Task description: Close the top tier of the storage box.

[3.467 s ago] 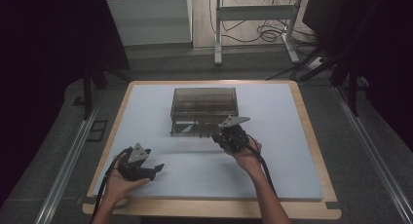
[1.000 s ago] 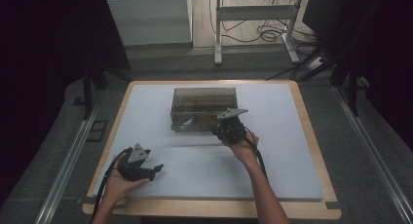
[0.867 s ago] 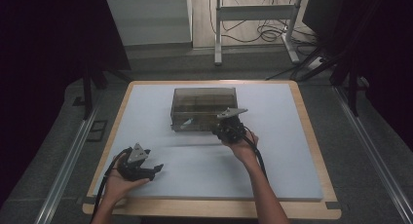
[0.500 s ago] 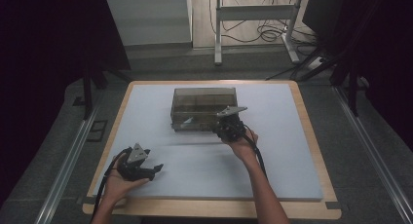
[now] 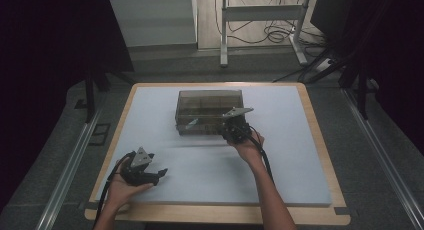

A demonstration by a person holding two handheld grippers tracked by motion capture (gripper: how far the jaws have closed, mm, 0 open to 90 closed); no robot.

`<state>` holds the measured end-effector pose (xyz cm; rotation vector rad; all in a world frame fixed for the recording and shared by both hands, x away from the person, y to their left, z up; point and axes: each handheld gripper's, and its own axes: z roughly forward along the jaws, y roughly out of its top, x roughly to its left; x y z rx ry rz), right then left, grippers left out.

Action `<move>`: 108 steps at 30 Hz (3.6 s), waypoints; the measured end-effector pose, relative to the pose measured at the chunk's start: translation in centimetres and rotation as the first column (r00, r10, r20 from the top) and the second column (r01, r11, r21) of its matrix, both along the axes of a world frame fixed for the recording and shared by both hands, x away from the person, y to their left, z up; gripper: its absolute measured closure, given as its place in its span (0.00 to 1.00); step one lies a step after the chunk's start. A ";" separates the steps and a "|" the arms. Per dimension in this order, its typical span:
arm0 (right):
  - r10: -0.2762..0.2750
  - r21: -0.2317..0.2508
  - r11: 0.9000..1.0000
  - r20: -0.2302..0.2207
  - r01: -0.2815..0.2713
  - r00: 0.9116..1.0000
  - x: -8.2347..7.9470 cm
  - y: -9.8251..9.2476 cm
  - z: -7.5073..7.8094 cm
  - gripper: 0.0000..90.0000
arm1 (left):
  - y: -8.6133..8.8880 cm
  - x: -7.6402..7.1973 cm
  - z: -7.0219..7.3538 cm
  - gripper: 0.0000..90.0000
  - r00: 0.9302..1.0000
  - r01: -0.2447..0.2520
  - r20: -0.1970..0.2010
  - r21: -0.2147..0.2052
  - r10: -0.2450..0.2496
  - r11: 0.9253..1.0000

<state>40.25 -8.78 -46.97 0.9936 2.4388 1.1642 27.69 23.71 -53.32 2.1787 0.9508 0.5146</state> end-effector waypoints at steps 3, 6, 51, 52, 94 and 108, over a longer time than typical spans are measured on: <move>-0.002 0.001 1.000 0.000 0.002 1.000 0.1 0.0 0.0 0.99 | 0.0 0.0 0.0 0.28 1.000 0.000 0.000 0.000 0.000 1.000; -0.008 0.001 1.000 -0.007 0.008 1.000 0.4 0.0 -0.1 0.99 | 0.0 0.0 0.0 0.28 1.000 0.002 0.001 0.003 -0.002 1.000; -0.043 -0.020 0.999 -0.014 0.043 0.999 2.4 0.6 -0.3 0.99 | 0.0 0.1 -0.2 0.28 1.000 0.005 -0.009 0.003 -0.005 1.000; -0.044 -0.029 0.999 -0.010 0.044 0.999 2.4 0.7 -0.3 0.99 | 0.0 0.1 -0.2 0.28 1.000 0.006 -0.010 0.005 -0.006 1.000; 0.004 -0.041 0.999 0.003 -0.004 1.000 -1.8 -1.8 -1.3 0.82 | -0.1 -0.5 0.0 0.27 1.000 0.000 0.000 -0.004 0.000 1.000; -0.009 -0.026 1.000 0.030 0.010 1.000 -5.4 -6.9 -3.0 0.59 | 0.2 -0.8 -0.1 0.27 1.000 -0.014 0.001 0.000 0.014 1.000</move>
